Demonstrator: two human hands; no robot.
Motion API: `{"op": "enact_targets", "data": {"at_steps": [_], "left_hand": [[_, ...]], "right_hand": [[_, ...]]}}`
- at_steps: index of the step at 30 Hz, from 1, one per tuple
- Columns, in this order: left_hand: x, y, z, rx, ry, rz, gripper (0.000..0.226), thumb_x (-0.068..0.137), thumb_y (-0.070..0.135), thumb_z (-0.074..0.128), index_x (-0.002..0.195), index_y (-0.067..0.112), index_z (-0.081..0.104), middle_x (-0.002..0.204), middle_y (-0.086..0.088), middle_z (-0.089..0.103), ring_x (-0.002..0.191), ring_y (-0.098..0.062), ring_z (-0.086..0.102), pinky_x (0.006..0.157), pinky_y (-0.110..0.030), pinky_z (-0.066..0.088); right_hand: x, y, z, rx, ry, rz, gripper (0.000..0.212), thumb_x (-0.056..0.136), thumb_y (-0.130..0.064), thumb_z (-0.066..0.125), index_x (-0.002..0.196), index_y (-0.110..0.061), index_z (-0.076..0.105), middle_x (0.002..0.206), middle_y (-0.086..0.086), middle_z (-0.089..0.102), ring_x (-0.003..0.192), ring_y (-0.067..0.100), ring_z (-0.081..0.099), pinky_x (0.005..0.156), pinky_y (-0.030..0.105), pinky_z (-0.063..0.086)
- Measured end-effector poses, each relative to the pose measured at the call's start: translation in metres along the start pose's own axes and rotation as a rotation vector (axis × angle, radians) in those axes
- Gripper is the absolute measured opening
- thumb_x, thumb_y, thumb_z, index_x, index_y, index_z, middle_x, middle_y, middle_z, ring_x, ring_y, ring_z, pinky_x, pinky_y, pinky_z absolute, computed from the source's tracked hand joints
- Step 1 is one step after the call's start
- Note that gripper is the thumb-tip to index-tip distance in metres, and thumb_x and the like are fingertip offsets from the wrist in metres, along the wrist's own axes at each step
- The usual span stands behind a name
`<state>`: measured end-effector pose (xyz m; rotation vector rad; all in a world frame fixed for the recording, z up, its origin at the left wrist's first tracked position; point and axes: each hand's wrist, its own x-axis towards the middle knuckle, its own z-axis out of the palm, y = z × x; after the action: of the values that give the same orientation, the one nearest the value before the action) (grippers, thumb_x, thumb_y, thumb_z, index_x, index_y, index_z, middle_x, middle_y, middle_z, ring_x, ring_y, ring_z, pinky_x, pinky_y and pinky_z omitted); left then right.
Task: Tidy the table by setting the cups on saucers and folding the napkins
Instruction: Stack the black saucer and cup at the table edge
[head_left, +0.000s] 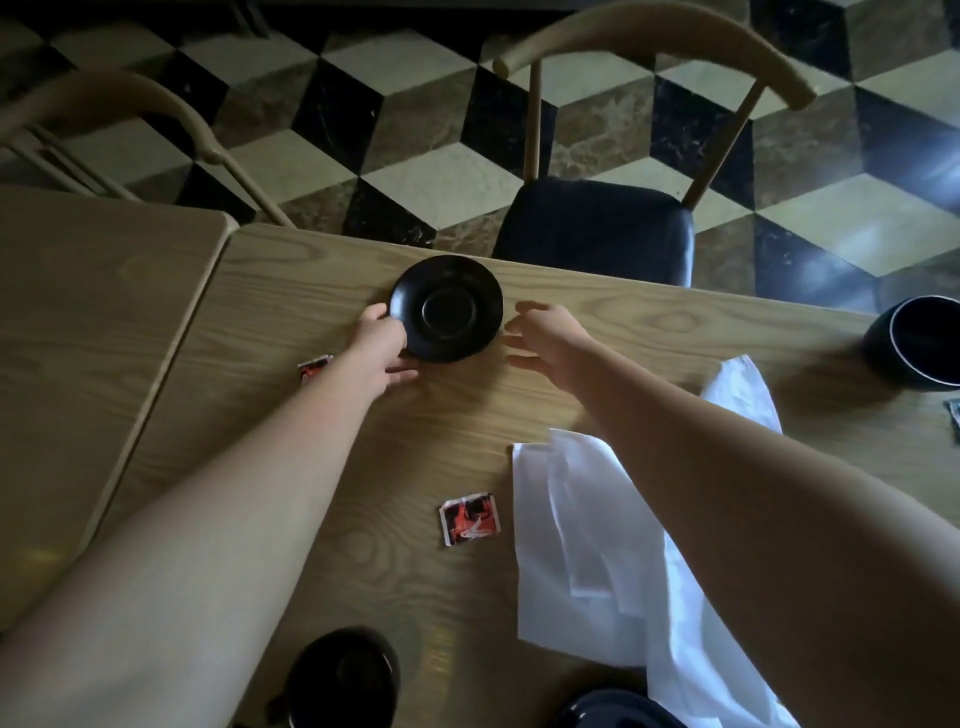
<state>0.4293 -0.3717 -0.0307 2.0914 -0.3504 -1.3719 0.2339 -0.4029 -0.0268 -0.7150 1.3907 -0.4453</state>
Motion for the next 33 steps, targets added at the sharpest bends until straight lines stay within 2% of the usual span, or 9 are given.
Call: {"op": "enact_targets", "data": {"at_steps": [5,9,12,14,18,20,25,29,33], "left_hand": [[0.006,0.000,0.009,-0.035,-0.002,-0.003,0.060,0.091,0.000,0.038,0.141,0.032,0.038,0.124,-0.012,0.055,0.090,-0.031,0.065,0.055,-0.034,0.054],[0.001,-0.008,0.027,-0.024,0.099,0.143,0.044,0.095,-0.005,0.039,0.116,0.028,0.057,0.120,-0.011,0.059,0.079,-0.024,0.066,0.045,-0.024,0.051],[-0.014,-0.009,0.059,0.023,0.072,0.246,0.045,0.092,-0.006,0.037,0.107,0.026,0.063,0.123,-0.005,0.057,0.088,-0.020,0.062,0.048,-0.022,0.051],[-0.028,-0.008,0.085,-0.022,0.021,0.275,0.046,0.089,-0.009,0.037,0.110,0.028,0.056,0.119,-0.006,0.056,0.086,-0.019,0.060,0.045,-0.020,0.050],[-0.048,-0.003,0.125,-0.031,-0.046,0.304,0.059,0.090,-0.009,0.038,0.128,0.035,0.044,0.120,-0.014,0.055,0.078,-0.020,0.057,0.043,-0.019,0.049],[-0.054,-0.001,0.140,0.004,-0.075,0.306,0.066,0.091,-0.009,0.039,0.138,0.037,0.039,0.129,-0.016,0.055,0.074,-0.019,0.057,0.045,-0.021,0.051],[-0.066,0.003,0.178,0.092,-0.171,0.269,0.067,0.094,-0.003,0.046,0.151,0.028,0.028,0.130,-0.012,0.052,0.071,-0.012,0.054,0.052,-0.024,0.055],[-0.072,0.003,0.199,0.105,-0.210,0.257,0.043,0.092,-0.003,0.042,0.122,0.026,0.053,0.094,0.002,0.056,0.070,-0.014,0.057,0.043,-0.022,0.055],[-0.070,0.001,0.205,0.118,-0.202,0.250,0.039,0.090,-0.003,0.041,0.085,0.034,0.053,0.088,0.006,0.059,0.072,-0.018,0.062,0.042,-0.022,0.052]], "right_hand": [[0.014,0.005,0.007,-0.140,0.056,-0.035,0.045,0.091,-0.004,0.054,0.134,-0.017,0.059,0.112,0.013,0.070,0.099,0.029,0.071,0.083,0.040,0.062],[0.017,0.013,-0.006,-0.152,0.210,-0.131,0.043,0.089,-0.007,0.065,0.131,-0.015,0.062,0.102,0.013,0.073,0.083,0.025,0.075,0.075,0.041,0.064],[0.007,0.012,-0.031,-0.192,0.333,-0.191,0.020,0.084,-0.003,0.064,0.097,-0.016,0.071,0.080,0.008,0.071,0.069,0.024,0.075,0.067,0.043,0.064],[0.000,0.010,-0.056,-0.239,0.429,-0.176,0.026,0.079,0.003,0.058,0.072,-0.022,0.063,0.075,0.010,0.069,0.071,0.032,0.074,0.070,0.048,0.064],[-0.011,0.009,-0.104,-0.120,0.469,-0.126,0.033,0.080,0.008,0.059,0.106,-0.010,0.069,0.092,0.018,0.071,0.066,0.025,0.073,0.059,0.037,0.064],[-0.015,0.010,-0.126,-0.064,0.469,-0.110,0.035,0.082,0.010,0.061,0.110,-0.009,0.067,0.089,0.016,0.069,0.063,0.022,0.070,0.056,0.035,0.062],[-0.025,0.025,-0.170,0.007,0.473,-0.036,0.030,0.087,0.008,0.063,0.110,-0.011,0.064,0.089,0.017,0.066,0.061,0.020,0.066,0.074,0.042,0.060],[-0.026,0.034,-0.188,0.060,0.506,-0.022,0.029,0.086,0.005,0.065,0.107,-0.016,0.065,0.095,0.017,0.068,0.064,0.019,0.068,0.068,0.036,0.060],[-0.023,0.038,-0.192,0.091,0.501,-0.032,0.029,0.086,0.005,0.065,0.107,-0.015,0.065,0.092,0.017,0.067,0.062,0.018,0.065,0.054,0.028,0.056]]}}
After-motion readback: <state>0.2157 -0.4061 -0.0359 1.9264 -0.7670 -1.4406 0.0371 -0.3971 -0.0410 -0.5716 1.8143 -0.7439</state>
